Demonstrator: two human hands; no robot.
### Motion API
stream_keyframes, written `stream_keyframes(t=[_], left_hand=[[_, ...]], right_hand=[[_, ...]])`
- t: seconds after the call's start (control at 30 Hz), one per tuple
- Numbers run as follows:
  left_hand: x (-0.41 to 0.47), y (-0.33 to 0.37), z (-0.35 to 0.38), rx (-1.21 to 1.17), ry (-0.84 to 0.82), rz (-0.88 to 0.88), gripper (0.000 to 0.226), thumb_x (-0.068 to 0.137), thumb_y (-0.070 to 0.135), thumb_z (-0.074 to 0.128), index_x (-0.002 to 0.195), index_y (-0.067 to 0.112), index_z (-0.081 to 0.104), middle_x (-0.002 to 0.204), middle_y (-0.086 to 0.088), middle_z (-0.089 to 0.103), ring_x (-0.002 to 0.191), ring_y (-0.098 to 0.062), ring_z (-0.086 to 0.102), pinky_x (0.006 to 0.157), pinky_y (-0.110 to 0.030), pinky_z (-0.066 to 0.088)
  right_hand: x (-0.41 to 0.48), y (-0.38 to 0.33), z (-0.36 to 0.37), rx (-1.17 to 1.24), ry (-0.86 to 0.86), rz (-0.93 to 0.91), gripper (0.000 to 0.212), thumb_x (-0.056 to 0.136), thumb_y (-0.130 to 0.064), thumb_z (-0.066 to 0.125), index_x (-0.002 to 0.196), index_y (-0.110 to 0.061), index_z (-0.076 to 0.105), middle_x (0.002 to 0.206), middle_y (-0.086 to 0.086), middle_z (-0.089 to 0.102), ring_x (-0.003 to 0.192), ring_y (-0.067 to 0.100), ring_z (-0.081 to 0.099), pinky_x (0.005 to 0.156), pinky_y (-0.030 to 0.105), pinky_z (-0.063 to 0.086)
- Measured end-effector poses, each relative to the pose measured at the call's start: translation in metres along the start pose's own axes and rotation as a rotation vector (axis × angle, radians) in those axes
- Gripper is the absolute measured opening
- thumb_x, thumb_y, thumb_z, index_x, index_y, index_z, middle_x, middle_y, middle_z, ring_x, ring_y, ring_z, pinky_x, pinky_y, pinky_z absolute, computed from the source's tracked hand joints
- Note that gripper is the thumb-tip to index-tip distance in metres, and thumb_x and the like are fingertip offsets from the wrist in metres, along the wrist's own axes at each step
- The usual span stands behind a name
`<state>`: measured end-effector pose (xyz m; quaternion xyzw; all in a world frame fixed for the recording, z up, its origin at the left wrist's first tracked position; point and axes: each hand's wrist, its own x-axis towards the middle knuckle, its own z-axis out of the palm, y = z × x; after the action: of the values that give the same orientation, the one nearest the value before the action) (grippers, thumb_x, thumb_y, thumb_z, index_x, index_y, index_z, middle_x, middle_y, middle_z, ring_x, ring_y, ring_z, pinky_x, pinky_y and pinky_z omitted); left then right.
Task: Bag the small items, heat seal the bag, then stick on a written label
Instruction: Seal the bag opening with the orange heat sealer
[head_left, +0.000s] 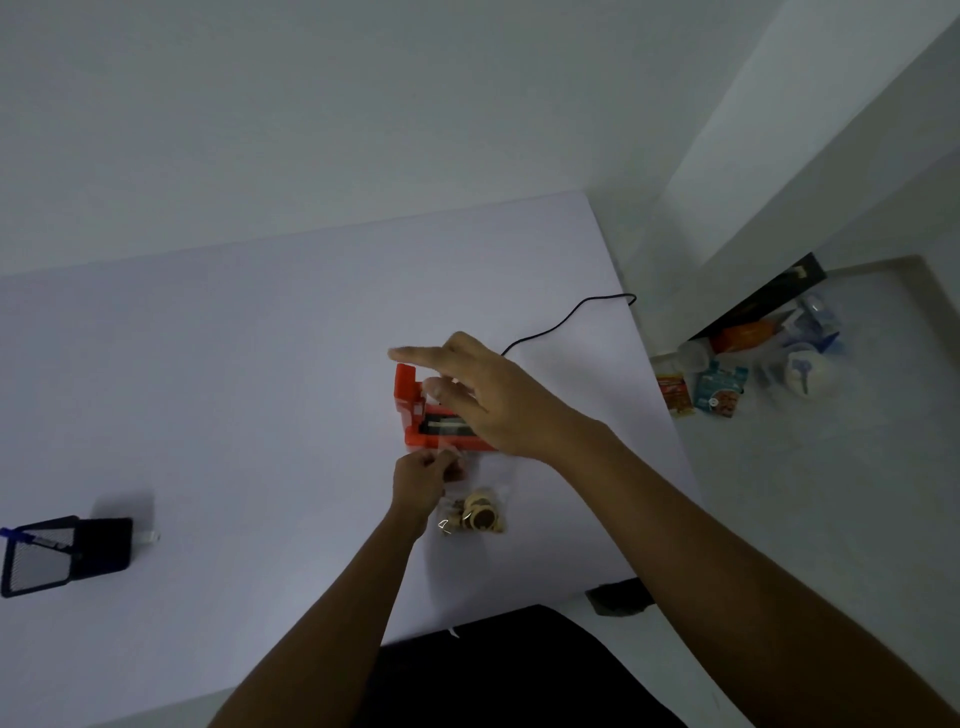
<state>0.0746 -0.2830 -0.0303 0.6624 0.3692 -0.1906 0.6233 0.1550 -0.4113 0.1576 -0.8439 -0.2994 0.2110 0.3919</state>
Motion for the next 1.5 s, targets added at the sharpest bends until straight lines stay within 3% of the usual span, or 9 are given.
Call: stream_keyframes(t=[0.1,0.33,0.5,0.57,0.7,0.87,1.0,1.17,1.5], left_hand=[[0.001,-0.001,0.002,-0.020,0.004,-0.005,0.020,0.093,0.019,0.061,0.093,0.001,0.072,0.087,-0.012,0.075,0.079,-0.024,0.073,0.061,-0.025,0.052],[-0.001,-0.005,0.003,-0.036,0.008,0.005,0.017,0.092,0.019,0.062,0.086,0.005,0.071,0.088,-0.012,0.076,0.082,-0.028,0.073,0.062,-0.028,0.052],[-0.003,-0.004,0.004,-0.041,0.009,0.012,0.017,0.092,0.017,0.061,0.087,0.004,0.071,0.088,-0.012,0.076,0.082,-0.027,0.073,0.061,-0.027,0.051],[-0.003,-0.003,0.004,-0.039,0.013,0.014,0.017,0.093,0.016,0.061,0.088,0.004,0.071,0.088,-0.012,0.076,0.082,-0.027,0.073,0.061,-0.026,0.051],[-0.002,-0.003,0.004,-0.034,0.015,0.014,0.018,0.093,0.017,0.061,0.089,0.003,0.071,0.087,-0.011,0.076,0.082,-0.026,0.074,0.059,-0.024,0.051],[0.000,-0.003,0.003,-0.037,0.016,0.004,0.018,0.092,0.017,0.062,0.086,0.004,0.072,0.086,-0.012,0.076,0.082,-0.028,0.074,0.060,-0.027,0.052],[0.001,-0.003,0.003,-0.037,0.016,0.006,0.018,0.093,0.019,0.062,0.087,0.005,0.072,0.087,-0.011,0.076,0.081,-0.026,0.074,0.061,-0.026,0.051],[-0.002,-0.003,0.004,-0.052,0.011,0.013,0.018,0.093,0.019,0.061,0.091,0.004,0.071,0.088,-0.010,0.075,0.080,-0.023,0.073,0.062,-0.025,0.052],[-0.001,-0.003,0.005,-0.061,0.018,-0.004,0.019,0.093,0.017,0.060,0.085,0.004,0.072,0.084,-0.010,0.076,0.078,-0.022,0.074,0.062,-0.027,0.052]], right_hand=[[0.014,-0.005,0.001,-0.039,-0.071,-0.008,0.041,0.105,-0.037,0.041,0.145,-0.045,0.041,0.103,-0.007,0.045,0.089,0.012,0.056,0.081,0.028,0.054],[0.031,0.003,-0.019,-0.096,-0.215,0.010,0.027,0.099,-0.033,0.055,0.123,-0.032,0.067,0.089,-0.022,0.052,0.082,-0.004,0.052,0.074,0.016,0.038],[0.022,0.016,-0.033,-0.017,-0.227,0.080,0.021,0.095,-0.033,0.062,0.112,-0.028,0.074,0.102,-0.024,0.068,0.096,-0.002,0.063,0.093,0.030,0.053],[0.017,0.023,-0.036,0.009,-0.209,0.102,0.021,0.093,-0.032,0.064,0.111,-0.030,0.074,0.103,-0.021,0.070,0.096,0.000,0.064,0.093,0.032,0.055],[0.002,0.038,-0.037,0.076,-0.127,0.162,0.027,0.092,-0.028,0.067,0.118,-0.035,0.070,0.082,-0.014,0.065,0.071,0.001,0.058,0.070,0.019,0.049],[-0.016,0.062,-0.033,0.127,-0.044,0.242,0.015,0.088,-0.035,0.070,0.103,-0.037,0.072,0.082,-0.001,0.065,0.079,0.022,0.065,0.080,0.040,0.056],[-0.027,0.078,-0.021,0.198,0.085,0.283,0.005,0.089,-0.034,0.069,0.092,-0.031,0.072,0.065,0.014,0.055,0.057,0.017,0.046,0.060,0.035,0.043],[-0.038,0.102,-0.008,0.247,0.202,0.370,0.008,0.090,-0.027,0.070,0.097,-0.027,0.068,0.055,-0.007,0.043,0.053,0.009,0.041,0.059,0.028,0.041],[-0.048,0.140,0.012,0.283,0.281,0.501,0.008,0.088,-0.030,0.071,0.094,-0.023,0.069,0.062,0.006,0.052,0.059,0.015,0.050,0.063,0.031,0.048]])
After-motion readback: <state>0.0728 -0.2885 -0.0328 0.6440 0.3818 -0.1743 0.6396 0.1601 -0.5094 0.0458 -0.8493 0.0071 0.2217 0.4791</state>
